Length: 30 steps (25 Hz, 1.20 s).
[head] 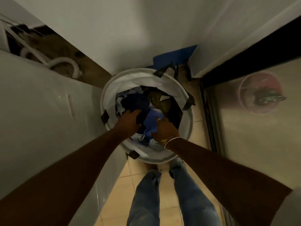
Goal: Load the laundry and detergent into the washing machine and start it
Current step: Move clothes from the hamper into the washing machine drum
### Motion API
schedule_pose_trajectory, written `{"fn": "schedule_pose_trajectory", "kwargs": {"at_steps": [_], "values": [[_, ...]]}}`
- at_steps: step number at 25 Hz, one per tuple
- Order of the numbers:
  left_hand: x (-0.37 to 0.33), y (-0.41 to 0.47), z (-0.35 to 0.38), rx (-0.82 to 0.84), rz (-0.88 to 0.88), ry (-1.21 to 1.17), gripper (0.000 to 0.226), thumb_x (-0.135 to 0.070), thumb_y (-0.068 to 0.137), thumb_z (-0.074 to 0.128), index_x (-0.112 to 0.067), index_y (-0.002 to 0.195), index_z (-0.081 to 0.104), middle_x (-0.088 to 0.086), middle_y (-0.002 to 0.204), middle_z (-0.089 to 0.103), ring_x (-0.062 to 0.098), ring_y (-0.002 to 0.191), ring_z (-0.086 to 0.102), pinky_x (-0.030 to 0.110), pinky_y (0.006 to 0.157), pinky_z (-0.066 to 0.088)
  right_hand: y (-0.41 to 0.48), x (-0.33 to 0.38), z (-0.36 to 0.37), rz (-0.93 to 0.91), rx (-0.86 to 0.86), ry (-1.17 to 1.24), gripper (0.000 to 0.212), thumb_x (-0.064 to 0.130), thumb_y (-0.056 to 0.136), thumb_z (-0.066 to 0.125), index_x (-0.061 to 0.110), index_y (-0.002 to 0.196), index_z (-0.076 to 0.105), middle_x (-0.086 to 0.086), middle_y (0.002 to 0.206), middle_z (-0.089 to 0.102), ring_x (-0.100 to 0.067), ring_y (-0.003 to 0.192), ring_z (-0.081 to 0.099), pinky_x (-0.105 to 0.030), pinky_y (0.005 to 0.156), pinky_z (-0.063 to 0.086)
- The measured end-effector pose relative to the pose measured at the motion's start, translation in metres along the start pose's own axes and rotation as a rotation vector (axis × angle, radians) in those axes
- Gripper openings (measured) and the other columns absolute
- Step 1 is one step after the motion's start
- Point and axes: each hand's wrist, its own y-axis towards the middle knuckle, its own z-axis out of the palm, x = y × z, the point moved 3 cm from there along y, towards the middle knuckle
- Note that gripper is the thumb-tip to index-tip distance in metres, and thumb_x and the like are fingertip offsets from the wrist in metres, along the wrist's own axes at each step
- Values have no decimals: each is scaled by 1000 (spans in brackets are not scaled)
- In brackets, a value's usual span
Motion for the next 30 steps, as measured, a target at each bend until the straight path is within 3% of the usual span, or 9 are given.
{"fn": "schedule_pose_trajectory", "kwargs": {"at_steps": [3,6,8,10,13,15,18,24,30], "values": [[12,44,29,69,-4,173,99,-42,83,71,-32,156,6,28,152,22,52,131,37,56,108,38,38,-5,27,95,21,-12,93,48,84,68,18,155,14,-23,154,18,-46,137,30,-53,107,37],[18,69,55,61,-5,390,103,-57,79,69,-43,154,-1,27,153,10,56,128,33,63,103,40,68,-11,55,131,-2,-106,114,55,75,75,24,156,0,-24,154,12,-51,133,29,-57,100,44],[18,76,61,2,-17,459,93,-49,82,71,-41,153,10,24,150,14,52,126,34,60,98,43,82,-20,64,135,-43,-155,100,41,81,74,24,156,10,-23,150,21,-49,126,41,-52,98,46],[18,79,60,-44,4,436,79,-34,84,72,-32,149,27,24,144,24,49,120,40,55,94,48,88,-24,63,72,-95,-105,67,25,94,58,21,153,26,-22,148,34,-41,123,49,-45,101,45],[17,72,50,-50,111,406,47,-26,91,63,-14,133,48,26,132,40,45,109,51,51,91,50,76,-19,48,-16,-176,8,40,13,98,45,14,137,51,-19,131,56,-37,120,55,-40,98,43],[11,56,35,-30,154,398,38,-25,94,57,-11,129,52,24,127,44,41,101,56,46,86,51,58,-10,34,-42,-199,75,42,13,96,50,17,138,54,-19,130,57,-39,115,57,-40,94,45],[-3,19,-7,-33,151,352,41,-32,92,61,-16,129,51,18,124,44,38,97,58,43,84,49,26,12,7,-80,-253,98,45,17,94,55,21,139,53,-19,133,49,-44,106,59,-43,88,48],[-40,-74,-100,-188,256,222,35,-30,89,61,-13,119,57,16,116,50,34,89,57,32,72,41,-69,65,-65,-98,-396,117,43,20,91,59,22,135,55,-14,127,44,-43,93,59,-41,78,47],[-90,-170,-197,-360,377,160,31,-29,86,61,-14,113,60,14,108,52,32,80,58,31,65,39,-174,118,-156,-180,-586,65,32,19,80,64,17,112,62,-13,108,51,-38,88,60,-34,69,44]]}}
